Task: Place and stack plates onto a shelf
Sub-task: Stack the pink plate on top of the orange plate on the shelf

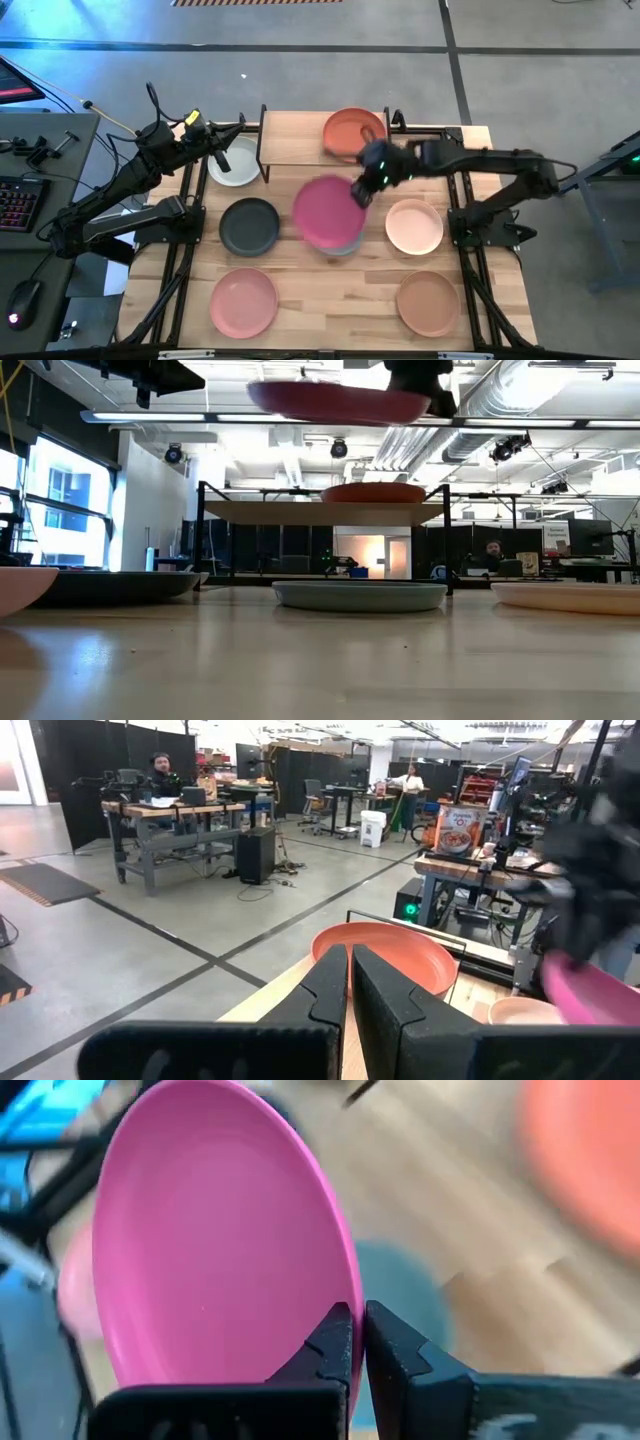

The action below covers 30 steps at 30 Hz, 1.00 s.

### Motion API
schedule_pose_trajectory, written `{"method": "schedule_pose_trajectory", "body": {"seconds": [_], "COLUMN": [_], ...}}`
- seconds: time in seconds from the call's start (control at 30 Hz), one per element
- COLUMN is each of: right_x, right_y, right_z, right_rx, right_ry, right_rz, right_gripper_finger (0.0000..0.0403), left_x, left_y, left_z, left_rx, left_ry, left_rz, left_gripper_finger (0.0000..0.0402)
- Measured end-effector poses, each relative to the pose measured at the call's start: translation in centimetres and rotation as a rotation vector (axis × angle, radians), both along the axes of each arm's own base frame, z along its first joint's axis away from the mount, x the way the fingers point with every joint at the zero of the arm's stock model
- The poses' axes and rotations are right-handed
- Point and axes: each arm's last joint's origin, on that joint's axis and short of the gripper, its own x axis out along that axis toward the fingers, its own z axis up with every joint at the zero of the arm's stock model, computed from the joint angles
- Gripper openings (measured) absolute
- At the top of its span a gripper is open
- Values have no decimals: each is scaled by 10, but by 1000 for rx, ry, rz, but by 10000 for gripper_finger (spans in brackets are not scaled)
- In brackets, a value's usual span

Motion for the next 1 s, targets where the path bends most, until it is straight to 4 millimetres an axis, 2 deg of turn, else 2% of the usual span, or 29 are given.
{"method": "schedule_pose_trajectory", "body": {"seconds": [0.17, 0.4, 0.67, 0.8, 1.0], "right_x": [-25, -53, -81, -85, -76], "right_y": [-43, -99, -145, -162, -181], "right_z": [16, 21, 25, 22, 8], "right_rx": [-75, -149, -171, -203, -169], "right_ry": [-45, -47, -92, -95, -110], "right_rz": [-100, -241, -351, -373, -333], "right_gripper_finger": [0, 0, 0, 0, 0], "left_x": [0, 0, 0, 0, 0], "left_y": [0, 0, 0, 0, 0], "left_z": [0, 0, 0, 0, 0], "left_rx": [0, 0, -76, -137, -156], "left_ry": [0, 0, -48, -88, -100], "left_rz": [0, 0, -1, -2, -7], "left_gripper_finger": [8, 8, 8, 8, 8]}}
